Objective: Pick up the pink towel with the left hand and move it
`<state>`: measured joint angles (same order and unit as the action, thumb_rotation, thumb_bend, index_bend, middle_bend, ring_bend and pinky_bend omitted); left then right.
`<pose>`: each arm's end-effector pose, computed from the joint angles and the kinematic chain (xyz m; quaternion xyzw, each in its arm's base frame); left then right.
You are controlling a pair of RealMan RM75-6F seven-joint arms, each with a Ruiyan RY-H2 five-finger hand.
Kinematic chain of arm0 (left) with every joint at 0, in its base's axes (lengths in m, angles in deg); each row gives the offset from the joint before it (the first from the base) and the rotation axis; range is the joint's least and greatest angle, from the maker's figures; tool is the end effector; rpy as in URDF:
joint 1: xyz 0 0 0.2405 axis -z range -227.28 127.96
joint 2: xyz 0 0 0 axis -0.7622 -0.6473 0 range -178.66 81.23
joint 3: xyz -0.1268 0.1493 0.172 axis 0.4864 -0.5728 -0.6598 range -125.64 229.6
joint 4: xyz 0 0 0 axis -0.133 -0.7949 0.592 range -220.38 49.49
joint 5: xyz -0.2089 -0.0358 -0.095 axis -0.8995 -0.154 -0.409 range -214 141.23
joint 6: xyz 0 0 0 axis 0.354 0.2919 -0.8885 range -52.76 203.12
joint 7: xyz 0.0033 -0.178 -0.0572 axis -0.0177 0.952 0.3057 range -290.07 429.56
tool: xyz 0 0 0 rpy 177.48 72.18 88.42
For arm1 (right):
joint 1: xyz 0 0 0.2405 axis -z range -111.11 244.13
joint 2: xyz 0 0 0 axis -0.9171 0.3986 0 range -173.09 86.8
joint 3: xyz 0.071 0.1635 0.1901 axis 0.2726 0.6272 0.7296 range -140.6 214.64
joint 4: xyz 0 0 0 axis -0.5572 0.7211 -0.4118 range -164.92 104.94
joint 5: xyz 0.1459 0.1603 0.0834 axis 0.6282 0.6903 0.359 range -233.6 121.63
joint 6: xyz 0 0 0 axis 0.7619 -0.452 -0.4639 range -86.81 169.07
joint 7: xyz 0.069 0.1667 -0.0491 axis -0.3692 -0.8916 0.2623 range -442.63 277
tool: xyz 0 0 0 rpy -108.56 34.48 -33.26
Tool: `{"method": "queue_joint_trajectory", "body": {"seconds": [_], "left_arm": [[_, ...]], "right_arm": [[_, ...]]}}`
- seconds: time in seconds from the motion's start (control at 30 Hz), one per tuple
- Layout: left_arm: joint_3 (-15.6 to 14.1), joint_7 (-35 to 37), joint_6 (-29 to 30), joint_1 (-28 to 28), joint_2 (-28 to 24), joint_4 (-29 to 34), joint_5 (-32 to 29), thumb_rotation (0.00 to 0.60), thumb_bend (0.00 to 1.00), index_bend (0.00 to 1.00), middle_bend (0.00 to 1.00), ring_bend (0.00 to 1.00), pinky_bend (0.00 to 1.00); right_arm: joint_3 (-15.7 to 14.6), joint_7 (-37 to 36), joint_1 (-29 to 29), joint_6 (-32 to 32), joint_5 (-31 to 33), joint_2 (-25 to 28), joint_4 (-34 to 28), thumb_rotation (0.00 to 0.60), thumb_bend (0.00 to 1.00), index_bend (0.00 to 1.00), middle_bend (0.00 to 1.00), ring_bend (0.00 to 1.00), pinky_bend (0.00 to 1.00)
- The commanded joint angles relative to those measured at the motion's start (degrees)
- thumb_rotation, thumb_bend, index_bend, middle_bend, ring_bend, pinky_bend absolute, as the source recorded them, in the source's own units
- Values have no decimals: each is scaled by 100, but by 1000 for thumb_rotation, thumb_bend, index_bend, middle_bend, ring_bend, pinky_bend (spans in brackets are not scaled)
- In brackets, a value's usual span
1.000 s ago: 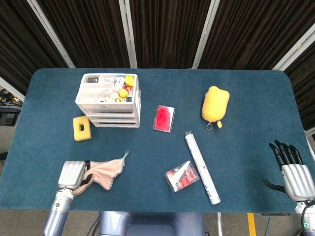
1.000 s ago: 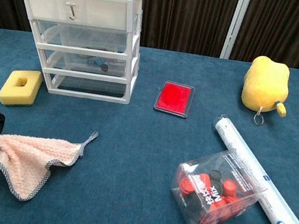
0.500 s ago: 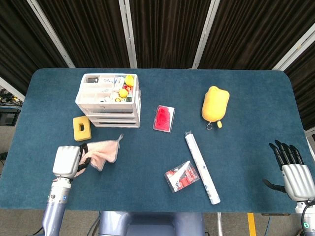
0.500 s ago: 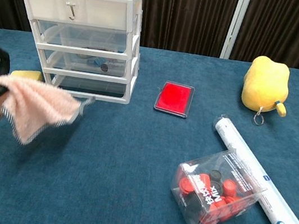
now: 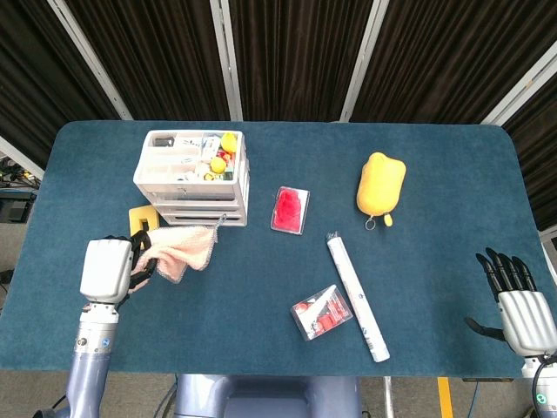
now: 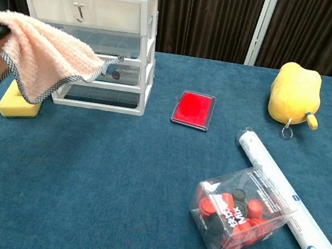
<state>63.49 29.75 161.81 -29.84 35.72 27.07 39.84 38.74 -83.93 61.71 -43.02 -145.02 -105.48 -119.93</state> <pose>-0.1370 0.2895 0.0610 -0.5902 -0.3416 -0.4586 0.5698 -0.3304 -0.2219 0.1457 0.6249 -0.3707 0.3712 0.5783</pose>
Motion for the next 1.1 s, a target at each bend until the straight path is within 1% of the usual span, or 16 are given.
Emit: {"method": "queue_joint_trajectory", "body": {"seconds": [0.03,0.2,0.33,0.5,0.67,0.9,1.1], "left_arm": [[-78,-215,153,-102,-160,366,26,600,736,975,862,774,727],[-221,-437,513,-332,-425,817,298,600,736,982,865,776,727],[-347,-441,763,-553,-663,999,493,600,737,983,865,777,727],[-345,-377,827,-661,-909,1096,530,600,737,984,867,778,727],[-221,-344,834,-655,-1060,1130,582,600,738,987,870,779,727],[57,-296,690,-517,-1118,960,353,600,738,987,871,779,727],[228,-286,583,-385,-1085,788,210,600,737,989,872,779,727]], "right_arm": [[1,-8,0,5,6,3,-2,600,11,0,0,0,0],[-6,-4,-2,5,-10,4,-8,600,11,0,0,0,0],[-13,-15,6,-2,-13,9,-19,600,11,0,0,0,0],[-15,7,14,-20,-24,8,-30,600,11,0,0,0,0],[-8,28,3,6,-5,-1,-34,600,11,0,0,0,0],[-6,18,-4,18,-1,0,-27,600,11,0,0,0,0],[-4,27,-2,15,4,-3,-25,600,11,0,0,0,0]]}}
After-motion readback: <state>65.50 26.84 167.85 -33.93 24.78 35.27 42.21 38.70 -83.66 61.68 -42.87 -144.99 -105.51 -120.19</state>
